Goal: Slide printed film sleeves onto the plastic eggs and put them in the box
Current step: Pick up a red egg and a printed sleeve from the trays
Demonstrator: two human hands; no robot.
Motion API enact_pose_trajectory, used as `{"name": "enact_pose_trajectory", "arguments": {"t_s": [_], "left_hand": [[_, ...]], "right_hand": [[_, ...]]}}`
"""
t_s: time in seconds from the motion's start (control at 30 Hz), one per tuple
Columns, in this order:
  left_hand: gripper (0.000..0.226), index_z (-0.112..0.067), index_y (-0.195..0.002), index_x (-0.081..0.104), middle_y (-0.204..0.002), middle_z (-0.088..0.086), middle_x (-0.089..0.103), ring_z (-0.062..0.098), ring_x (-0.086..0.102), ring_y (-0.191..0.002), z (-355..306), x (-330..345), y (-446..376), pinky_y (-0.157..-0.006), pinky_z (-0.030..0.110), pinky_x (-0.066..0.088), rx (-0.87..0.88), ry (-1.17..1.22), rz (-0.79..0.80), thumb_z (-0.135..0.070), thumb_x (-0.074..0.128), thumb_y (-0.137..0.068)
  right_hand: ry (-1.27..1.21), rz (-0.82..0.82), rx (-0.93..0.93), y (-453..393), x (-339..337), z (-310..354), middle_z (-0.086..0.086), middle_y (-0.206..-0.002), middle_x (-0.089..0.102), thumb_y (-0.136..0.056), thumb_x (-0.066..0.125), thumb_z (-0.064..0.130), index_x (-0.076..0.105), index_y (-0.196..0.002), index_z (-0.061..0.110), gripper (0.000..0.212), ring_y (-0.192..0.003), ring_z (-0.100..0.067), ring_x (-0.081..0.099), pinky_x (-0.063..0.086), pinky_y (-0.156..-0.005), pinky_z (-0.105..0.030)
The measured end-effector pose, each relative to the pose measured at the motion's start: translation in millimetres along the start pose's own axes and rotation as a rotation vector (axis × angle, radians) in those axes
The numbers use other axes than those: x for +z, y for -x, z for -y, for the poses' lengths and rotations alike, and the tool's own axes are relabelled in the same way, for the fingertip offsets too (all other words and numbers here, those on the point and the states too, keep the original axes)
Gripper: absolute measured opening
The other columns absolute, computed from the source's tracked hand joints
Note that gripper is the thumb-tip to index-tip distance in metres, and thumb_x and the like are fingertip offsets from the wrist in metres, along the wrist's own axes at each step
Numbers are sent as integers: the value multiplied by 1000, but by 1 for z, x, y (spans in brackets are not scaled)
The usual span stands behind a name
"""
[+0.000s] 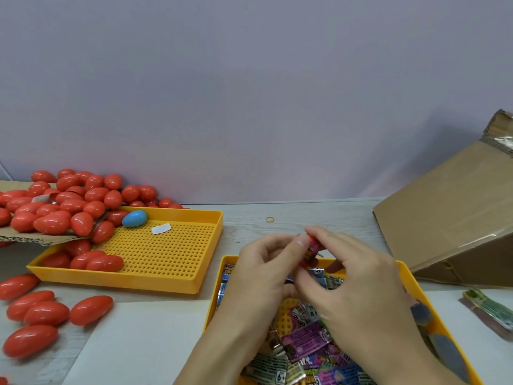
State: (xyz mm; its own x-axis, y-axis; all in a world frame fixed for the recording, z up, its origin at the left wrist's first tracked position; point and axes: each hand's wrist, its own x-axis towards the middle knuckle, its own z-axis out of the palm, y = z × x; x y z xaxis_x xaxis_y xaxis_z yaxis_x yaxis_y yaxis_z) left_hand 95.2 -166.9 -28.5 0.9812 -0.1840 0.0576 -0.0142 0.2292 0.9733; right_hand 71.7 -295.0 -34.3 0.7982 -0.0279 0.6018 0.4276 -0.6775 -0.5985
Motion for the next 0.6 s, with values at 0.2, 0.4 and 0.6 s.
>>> {"name": "enact_pose_trajectory", "arguments": {"t_s": [0.2,0.4,0.6], "left_hand": [[48,-9,-79,80,-70,20,69,24,73,-68,-1,0,2,-60,29,57,-127,181,69,-29,42,-101],[48,-2,-78,78,-73,25,67,30,71,-67,-2,-2,3,-60,32,58,-171,285,95,-30,44,-96],[46,3,-79,75,-73,27,66,33,68,-62,-4,-5,3,-62,32,59,-227,409,185,-30,45,-90]], "right_hand": [[-98,-15,16,0,-1,2,23,-98,64,-76,77,51,70,-116,30,46,-93,-1,59,45,-80,-14],[-136,-25,15,-1,0,6,21,-98,64,-70,77,51,70,-116,31,50,-98,1,59,42,-77,-6],[-174,-18,-8,0,0,5,22,-98,63,-68,84,40,68,-116,35,52,-97,1,59,39,-79,-4]]}}
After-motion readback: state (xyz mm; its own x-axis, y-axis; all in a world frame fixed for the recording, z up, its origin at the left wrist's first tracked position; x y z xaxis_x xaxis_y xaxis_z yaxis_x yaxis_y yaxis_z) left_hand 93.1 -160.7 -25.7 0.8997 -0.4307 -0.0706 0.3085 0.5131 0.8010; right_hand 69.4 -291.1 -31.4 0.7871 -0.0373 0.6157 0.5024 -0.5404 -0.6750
